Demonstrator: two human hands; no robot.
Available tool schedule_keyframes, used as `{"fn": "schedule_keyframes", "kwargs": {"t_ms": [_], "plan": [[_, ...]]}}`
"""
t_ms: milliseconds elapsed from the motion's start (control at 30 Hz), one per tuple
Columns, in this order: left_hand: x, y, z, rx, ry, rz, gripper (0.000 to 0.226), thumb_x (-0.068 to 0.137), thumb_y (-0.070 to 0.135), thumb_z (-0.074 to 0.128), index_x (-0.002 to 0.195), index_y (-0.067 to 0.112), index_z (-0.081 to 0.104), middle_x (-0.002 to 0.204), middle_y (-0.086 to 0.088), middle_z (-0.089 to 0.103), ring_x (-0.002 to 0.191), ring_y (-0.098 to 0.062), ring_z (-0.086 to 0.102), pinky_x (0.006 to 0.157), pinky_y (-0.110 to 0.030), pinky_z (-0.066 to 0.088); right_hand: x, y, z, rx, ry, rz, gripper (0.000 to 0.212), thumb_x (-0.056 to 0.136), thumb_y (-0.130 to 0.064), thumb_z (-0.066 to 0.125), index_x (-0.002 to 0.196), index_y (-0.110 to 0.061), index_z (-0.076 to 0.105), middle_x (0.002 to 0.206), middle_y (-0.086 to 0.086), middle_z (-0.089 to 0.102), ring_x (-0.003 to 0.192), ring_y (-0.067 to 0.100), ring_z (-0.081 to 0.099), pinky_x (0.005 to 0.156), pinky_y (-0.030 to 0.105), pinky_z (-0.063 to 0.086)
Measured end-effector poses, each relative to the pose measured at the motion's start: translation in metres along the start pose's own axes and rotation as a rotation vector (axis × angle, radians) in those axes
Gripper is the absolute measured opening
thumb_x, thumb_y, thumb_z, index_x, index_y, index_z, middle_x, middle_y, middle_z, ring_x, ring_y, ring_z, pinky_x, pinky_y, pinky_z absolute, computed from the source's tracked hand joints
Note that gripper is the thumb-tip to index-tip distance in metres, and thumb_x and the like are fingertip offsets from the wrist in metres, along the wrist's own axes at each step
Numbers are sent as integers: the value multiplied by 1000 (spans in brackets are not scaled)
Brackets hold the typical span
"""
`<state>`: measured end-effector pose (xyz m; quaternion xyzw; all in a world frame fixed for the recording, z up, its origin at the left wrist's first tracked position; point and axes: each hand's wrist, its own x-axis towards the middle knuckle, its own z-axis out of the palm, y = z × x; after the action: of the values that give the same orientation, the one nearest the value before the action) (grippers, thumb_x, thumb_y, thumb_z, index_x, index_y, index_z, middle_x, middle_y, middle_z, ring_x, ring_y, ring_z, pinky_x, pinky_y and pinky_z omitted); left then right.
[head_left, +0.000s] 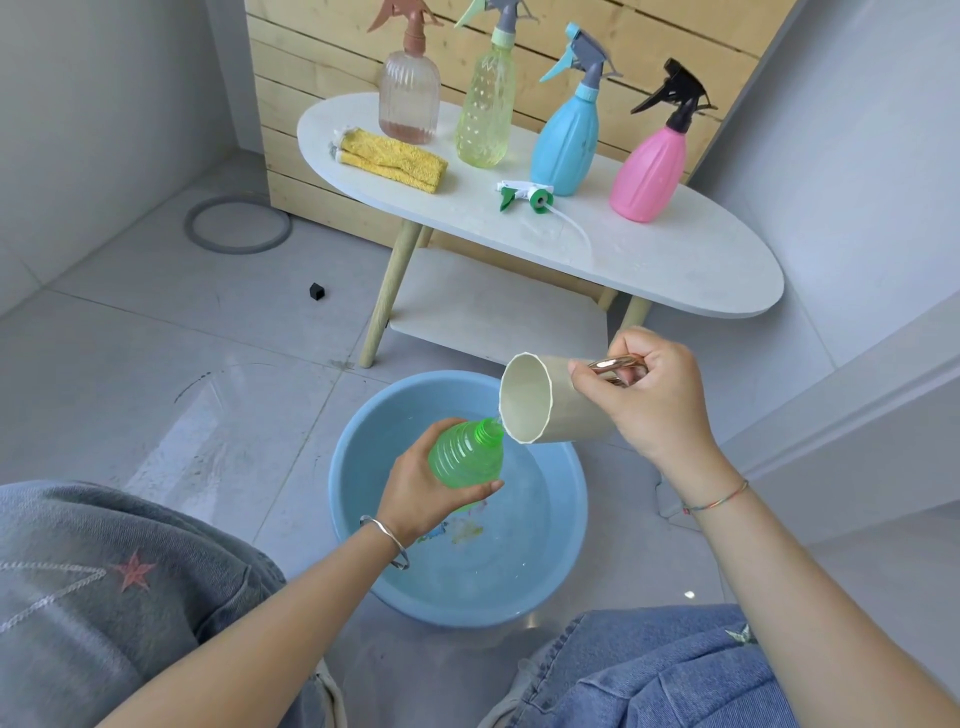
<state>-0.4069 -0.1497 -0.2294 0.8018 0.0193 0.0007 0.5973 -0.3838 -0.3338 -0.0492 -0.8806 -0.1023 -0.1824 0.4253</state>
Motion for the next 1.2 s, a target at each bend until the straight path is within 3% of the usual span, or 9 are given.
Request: {"fn": "schedule_keyframes", "kwargs": {"t_ms": [133,300,567,700,833,900,1000,1133,1200], "plan": [[0,0,0,-13,-5,3,71,53,47,91,114,42,55,107,29,62,104,10,55,85,-2,39,0,-3,1,-33,-2,-32,44,68,-16,75,54,-14,33,53,-6,28,50,8,28,48,16,19],[0,-1,1,-23,-3,1,76,48,57,87,116,41,56,107,25,64,106,3,57,91,-16,44,0,-2,3,-67,-7,-58,45,68,-12,76,54,-5,34,54,-5,28,51,8,27,48,17,19],[-1,0,2,-25,-2,-3,75,54,47,91,119,38,55,111,25,62,108,4,56,91,-14,42,1,-5,4,-41,2,-35,48,70,-8,77,53,-13,32,53,-5,27,51,8,26,48,17,19],[-1,2,2,-66,7,-8,76,54,45,92,120,36,56,114,23,63,111,5,55,91,-8,40,5,3,4,132,40,137,47,73,-8,76,54,-7,34,53,-1,26,52,10,24,50,22,20],[0,9,0,-123,22,-1,69,57,36,93,116,38,57,110,22,65,108,5,57,86,-2,39,7,15,1,369,82,305,40,73,-11,76,60,2,40,61,10,40,62,19,39,63,28,35],[2,15,-2,-138,31,13,68,57,34,93,115,37,57,109,22,65,107,5,58,87,-3,39,10,21,-2,476,116,395,37,73,-11,75,59,-2,42,62,11,44,64,19,46,69,31,38],[8,28,-7,-158,42,32,68,58,33,93,116,34,58,107,21,67,105,3,60,88,-7,43,14,29,-6,637,151,482,47,73,-13,75,51,-20,35,51,-4,40,57,14,44,70,30,36],[16,50,-17,-192,53,50,63,58,30,93,110,40,58,104,18,68,99,2,63,79,-8,47,19,33,-8,808,204,539,40,82,-7,67,61,-20,36,44,-11,32,45,7,38,66,26,37],[21,63,-21,-205,49,56,66,54,41,91,111,39,59,104,15,69,99,-1,63,80,-11,50,22,33,-12,886,216,555,34,83,-9,66,62,-21,42,48,-9,26,48,9,31,67,26,35]]}}
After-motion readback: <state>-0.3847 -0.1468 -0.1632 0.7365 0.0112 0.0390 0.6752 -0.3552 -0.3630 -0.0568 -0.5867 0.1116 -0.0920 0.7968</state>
